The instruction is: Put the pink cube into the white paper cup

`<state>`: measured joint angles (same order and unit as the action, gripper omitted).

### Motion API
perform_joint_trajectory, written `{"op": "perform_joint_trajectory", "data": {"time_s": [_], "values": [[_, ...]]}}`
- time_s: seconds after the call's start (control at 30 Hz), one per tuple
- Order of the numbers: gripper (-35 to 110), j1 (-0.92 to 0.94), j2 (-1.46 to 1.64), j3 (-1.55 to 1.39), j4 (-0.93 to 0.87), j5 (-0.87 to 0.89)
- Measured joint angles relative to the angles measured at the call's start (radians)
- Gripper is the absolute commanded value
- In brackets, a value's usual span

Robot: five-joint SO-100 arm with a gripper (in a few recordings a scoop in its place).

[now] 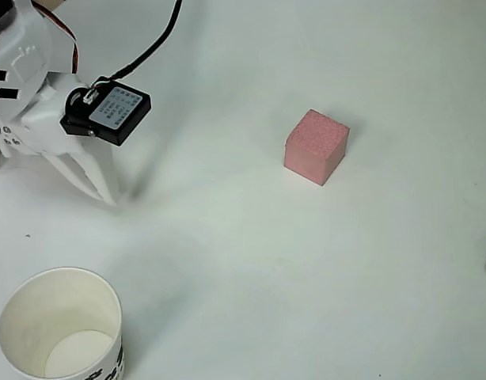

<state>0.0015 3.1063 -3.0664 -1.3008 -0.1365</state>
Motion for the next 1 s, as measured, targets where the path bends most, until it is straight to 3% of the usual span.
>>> {"op": "perform_joint_trajectory", "data": {"time_s": [0.2,0.53,0.77,1.0], "values": [[0,-0.011,0.173,-0.025,0.049,0.02],[0,-0.091,0.179,-0.025,0.051,0.123],[0,-0.153,0.17,-0.003,0.164,0.127],[0,-0.198,-0.439,0.414,0.178,0.071]]}}
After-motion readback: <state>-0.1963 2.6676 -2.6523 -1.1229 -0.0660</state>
